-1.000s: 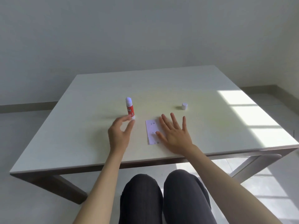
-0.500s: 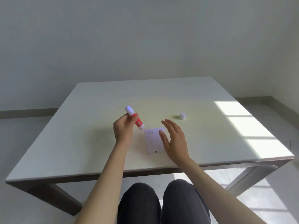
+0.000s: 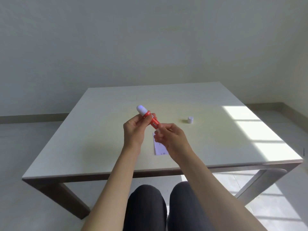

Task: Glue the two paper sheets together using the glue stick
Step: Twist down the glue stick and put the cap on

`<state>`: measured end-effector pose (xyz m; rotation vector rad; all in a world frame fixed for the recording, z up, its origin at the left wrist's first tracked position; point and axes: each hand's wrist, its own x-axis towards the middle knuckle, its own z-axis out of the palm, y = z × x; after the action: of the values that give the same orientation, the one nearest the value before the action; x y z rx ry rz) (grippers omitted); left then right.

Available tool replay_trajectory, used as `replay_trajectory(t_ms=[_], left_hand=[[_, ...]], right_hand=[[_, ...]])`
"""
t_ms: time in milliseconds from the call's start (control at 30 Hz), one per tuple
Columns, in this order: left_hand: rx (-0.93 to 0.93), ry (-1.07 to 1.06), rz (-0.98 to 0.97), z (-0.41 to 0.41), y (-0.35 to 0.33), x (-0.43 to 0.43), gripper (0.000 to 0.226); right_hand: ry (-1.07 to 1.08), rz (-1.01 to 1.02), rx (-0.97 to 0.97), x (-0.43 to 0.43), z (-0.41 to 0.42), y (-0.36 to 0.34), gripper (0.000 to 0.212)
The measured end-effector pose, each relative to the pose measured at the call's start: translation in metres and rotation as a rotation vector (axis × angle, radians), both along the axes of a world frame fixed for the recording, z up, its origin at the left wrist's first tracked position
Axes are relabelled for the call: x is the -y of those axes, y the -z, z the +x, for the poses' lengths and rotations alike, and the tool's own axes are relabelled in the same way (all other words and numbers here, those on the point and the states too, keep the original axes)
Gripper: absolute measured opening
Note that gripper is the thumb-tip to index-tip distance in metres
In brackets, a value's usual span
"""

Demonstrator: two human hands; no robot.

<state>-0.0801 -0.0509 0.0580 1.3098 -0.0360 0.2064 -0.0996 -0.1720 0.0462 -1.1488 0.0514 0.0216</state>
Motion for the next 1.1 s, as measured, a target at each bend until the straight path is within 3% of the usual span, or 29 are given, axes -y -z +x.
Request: replay_trajectory(t_ms=[100,167,233,333,367,433,467,500,567,633,667,733,867,933,1000,1033,1100], left_hand=[[-0.001,-0.009,-0.031,-0.005,-0.007,0.008,0.011],[0.01,-0.014,-0.009,-0.006,-0.011,0.01,0.008],[0.014,-0.019,0.01,-0.007,-0.013,0.01,0.009],[0.015,-0.026,0.044,-0.008,-0.015,0.008,0.011],[0.014,-0.027,0.055,-0.009,-0.016,0.008,0.012],[0.008,-0.038,0.056,-0.009,-0.017,0.006,0.011],[-0.003,-0.052,0.047,-0.008,-0.017,0.006,0.008],[-0.023,-0.068,0.034,-0.007,-0.017,0.006,0.004],[-0.058,-0.108,0.016,-0.006,-0.016,0.009,0.003],[-0.073,-0.149,0.029,-0.007,-0.012,0.012,0.004],[-0.077,-0.165,0.039,-0.007,-0.011,0.013,0.006],[-0.08,-0.182,0.053,-0.006,-0.01,0.012,0.008],[-0.079,-0.197,0.087,-0.005,-0.009,0.007,0.008],[-0.077,-0.21,0.089,-0.004,-0.009,0.006,0.009],[-0.077,-0.231,0.092,-0.002,-0.009,0.005,0.013],[-0.084,-0.245,0.095,-0.001,-0.009,0.006,0.016],[-0.118,-0.281,0.094,0.001,-0.008,0.009,0.025]], right_hand=[[0.407,-0.762,0.495,-0.003,-0.005,0.017,0.015],[0.425,-0.897,0.565,0.002,-0.004,0.021,0.025],[0.296,-0.701,0.347,0.006,-0.003,0.013,0.037],[-0.155,-0.074,-0.2,0.013,0.0,-0.01,0.056],[-0.257,0.071,-0.283,0.015,0.0,-0.013,0.052],[-0.267,0.206,-0.249,0.014,0.0,-0.014,0.032],[-0.196,0.169,-0.124,0.011,-0.001,-0.011,0.022],[-0.075,0.02,0.058,0.007,-0.003,-0.006,0.014],[0.273,-0.546,0.404,-0.001,-0.008,0.01,0.013],[0.484,-0.967,0.568,-0.004,-0.006,0.025,0.018],[0.505,-1.043,0.596,-0.003,-0.005,0.027,0.023],[0.399,-0.935,0.472,-0.002,-0.005,0.024,0.03],[-0.186,-0.001,-0.237,0.007,-0.001,-0.003,0.046],[-0.281,0.231,-0.323,0.012,0.0,-0.005,0.037],[-0.191,0.263,-0.175,0.008,-0.002,-0.001,0.025],[-0.08,0.162,-0.033,0.003,-0.005,0.003,0.019],[0.234,-0.301,0.286,-0.005,-0.009,0.014,0.011]])
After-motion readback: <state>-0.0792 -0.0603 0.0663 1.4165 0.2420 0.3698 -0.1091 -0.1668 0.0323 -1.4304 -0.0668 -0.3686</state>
